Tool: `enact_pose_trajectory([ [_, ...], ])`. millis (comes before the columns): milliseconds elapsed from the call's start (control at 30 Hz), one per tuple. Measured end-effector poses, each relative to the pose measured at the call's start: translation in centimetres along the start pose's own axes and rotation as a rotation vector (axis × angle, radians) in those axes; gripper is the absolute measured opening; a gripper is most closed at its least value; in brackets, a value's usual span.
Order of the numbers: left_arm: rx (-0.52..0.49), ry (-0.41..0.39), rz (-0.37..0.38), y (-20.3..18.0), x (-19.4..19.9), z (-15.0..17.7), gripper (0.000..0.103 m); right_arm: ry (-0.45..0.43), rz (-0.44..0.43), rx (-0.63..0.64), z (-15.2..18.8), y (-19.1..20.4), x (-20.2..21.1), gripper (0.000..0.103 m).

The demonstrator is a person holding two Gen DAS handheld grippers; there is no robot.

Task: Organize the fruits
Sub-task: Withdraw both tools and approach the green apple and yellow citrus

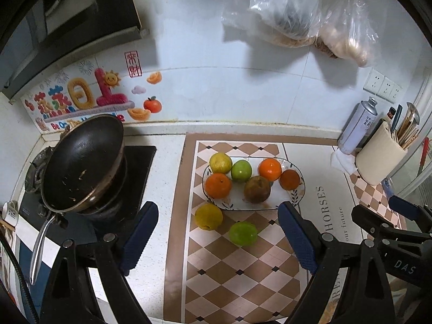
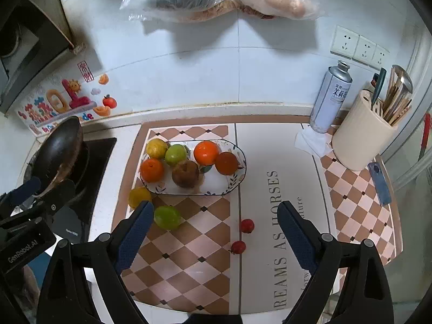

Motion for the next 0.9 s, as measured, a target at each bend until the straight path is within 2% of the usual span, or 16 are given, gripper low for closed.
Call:
enact_pose_trajectory([
  [233,0.007,0.001,0.002,0.0,-0.1,0.2,0.091,0.003,-0.022,-0.031,0.2,-0.1,-0.2,0.095],
  [400,0.012,0.029,-0.001,0.2,-1.7,0.1,0.091,0.046,-0.050,-0.057,0.1,0.1,-2.6,0.095],
  [467,0.009,0.055,-0.019,0.6,-2.9,0.2,0.092,0.094,-0.081,-0.058,0.4,0.5,-4.8,0.095],
  [500,0.013,0.069,-0.041,1.0,-3.7,0.3,0.100,0.129,-0.101,-0.057,0.5,0.8,-6.2,0.095],
  [600,0.025,0.116,-0.118,2.5,-6.2,0.8,0.100,0.241,-0.151,-0.052,1.3,1.9,-11.2,0.095],
  [733,0.046,0.223,-0.189,4.7,-10.2,1.7,0.100,0.388,-0.164,-0.047,3.2,4.1,-18.8,0.095],
  [833,0.076,0.296,-0.194,6.1,-13.0,2.6,0.100,0.477,-0.173,-0.047,4.8,5.5,-23.2,0.094],
  [900,0.099,0.343,-0.176,6.7,-14.8,2.9,0.100,0.518,-0.170,-0.037,5.9,6.4,-25.3,0.090],
])
Point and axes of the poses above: each gripper's, at about its wrist camera, not at the fingertips, and x roughly against the way its jaws point, y to its left, z to its underside, the point moved 1 cm from there along -x, roughly the way its jaws point, and after that the axes turned 11 degrees about -x, right-handed, at the moved point
